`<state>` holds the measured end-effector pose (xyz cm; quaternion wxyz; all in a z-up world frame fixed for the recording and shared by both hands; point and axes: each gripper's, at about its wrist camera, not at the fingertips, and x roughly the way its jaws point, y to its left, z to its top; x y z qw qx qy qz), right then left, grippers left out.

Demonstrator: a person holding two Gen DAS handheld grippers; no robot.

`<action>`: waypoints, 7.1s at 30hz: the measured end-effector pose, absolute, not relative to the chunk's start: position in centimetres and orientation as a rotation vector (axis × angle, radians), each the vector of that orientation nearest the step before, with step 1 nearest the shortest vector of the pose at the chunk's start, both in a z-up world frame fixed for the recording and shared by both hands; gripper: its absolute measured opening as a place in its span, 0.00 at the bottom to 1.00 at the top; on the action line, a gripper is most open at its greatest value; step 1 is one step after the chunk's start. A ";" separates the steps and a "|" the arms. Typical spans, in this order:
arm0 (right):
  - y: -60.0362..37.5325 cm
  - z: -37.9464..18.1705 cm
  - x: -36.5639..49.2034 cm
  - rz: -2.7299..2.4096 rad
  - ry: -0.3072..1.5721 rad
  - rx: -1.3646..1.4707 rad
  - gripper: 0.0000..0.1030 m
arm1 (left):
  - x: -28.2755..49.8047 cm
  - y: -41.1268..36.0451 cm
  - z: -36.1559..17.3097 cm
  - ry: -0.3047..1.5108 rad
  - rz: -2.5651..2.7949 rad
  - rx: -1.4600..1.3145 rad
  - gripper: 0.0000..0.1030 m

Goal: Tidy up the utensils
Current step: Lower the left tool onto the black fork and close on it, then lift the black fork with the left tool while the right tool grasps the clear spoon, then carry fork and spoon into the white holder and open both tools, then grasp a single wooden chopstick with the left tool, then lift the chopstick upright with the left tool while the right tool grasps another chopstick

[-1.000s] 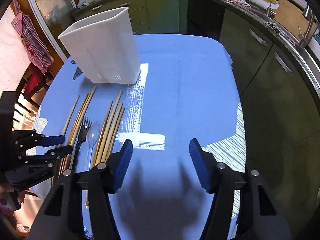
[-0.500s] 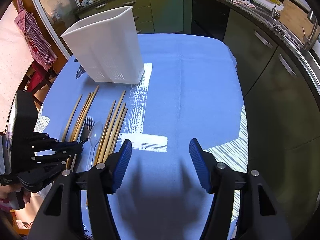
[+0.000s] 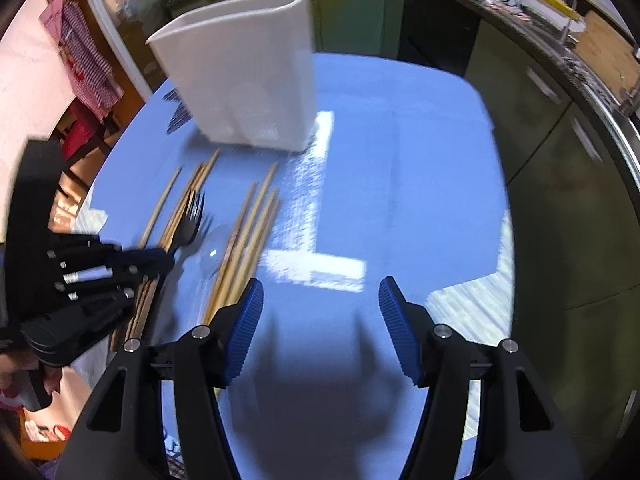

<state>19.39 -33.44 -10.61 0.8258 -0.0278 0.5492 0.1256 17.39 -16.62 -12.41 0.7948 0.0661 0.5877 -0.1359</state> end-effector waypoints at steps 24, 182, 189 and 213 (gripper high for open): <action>-21.6 -15.4 19.7 0.342 1.412 -0.139 0.25 | 15.6 -10.9 -5.7 1.047 -0.313 0.090 0.08; -28.2 -17.1 23.5 0.258 1.097 -0.092 0.22 | 19.4 -7.5 -8.0 0.948 -0.249 0.046 0.06; -27.1 -17.9 23.8 0.246 1.117 -0.122 0.18 | 18.5 -7.4 -7.4 0.915 -0.266 0.041 0.06; -24.8 -17.9 26.4 0.270 1.168 -0.120 0.05 | 16.0 -6.8 -5.1 0.843 -0.323 0.042 0.06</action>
